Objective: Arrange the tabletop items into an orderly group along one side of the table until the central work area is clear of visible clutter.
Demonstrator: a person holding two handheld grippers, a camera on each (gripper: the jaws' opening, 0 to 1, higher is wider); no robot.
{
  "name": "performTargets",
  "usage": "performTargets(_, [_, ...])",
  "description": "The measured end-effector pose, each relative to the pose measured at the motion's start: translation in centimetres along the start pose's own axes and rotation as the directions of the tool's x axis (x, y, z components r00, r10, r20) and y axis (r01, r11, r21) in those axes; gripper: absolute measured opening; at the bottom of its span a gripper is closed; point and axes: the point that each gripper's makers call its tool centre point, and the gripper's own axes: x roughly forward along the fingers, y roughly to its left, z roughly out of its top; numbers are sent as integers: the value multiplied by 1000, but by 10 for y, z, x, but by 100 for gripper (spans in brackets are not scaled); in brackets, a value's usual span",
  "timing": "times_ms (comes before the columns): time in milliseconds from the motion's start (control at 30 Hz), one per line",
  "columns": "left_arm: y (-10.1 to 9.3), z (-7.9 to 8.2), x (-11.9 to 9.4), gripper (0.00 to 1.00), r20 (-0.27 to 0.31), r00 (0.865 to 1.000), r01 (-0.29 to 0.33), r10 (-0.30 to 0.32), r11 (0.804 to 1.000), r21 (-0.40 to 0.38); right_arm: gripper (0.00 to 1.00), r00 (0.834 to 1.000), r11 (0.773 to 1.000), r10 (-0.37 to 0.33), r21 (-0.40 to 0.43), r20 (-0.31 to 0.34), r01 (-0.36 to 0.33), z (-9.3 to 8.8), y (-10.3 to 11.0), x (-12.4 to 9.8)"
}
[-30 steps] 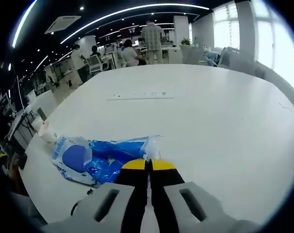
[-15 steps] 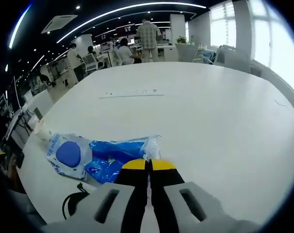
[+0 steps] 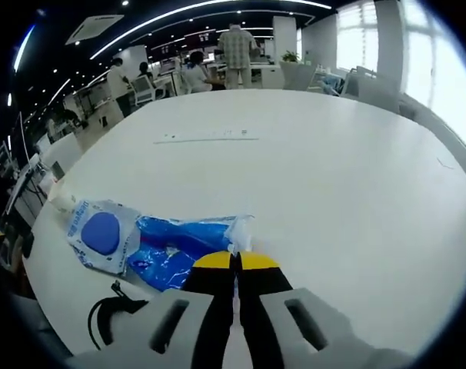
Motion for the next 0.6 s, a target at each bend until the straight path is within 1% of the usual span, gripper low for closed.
performTargets(133, [0, -1, 0, 96, -6, 1000, 1, -1, 1000, 0, 0, 1000, 1000, -8, -19, -19, 8, -5, -3, 3])
performTargets(367, [1, -3, 0, 96, -17, 1000, -3, 3, 1000, -3, 0, 998, 999, -36, -22, -50, 35, -15, -12, 9])
performTargets(600, [2, -5, 1, 95, -29, 1000, -10, 10, 1000, -3, 0, 996, 998, -58, -29, -72, 56, -24, -15, 14])
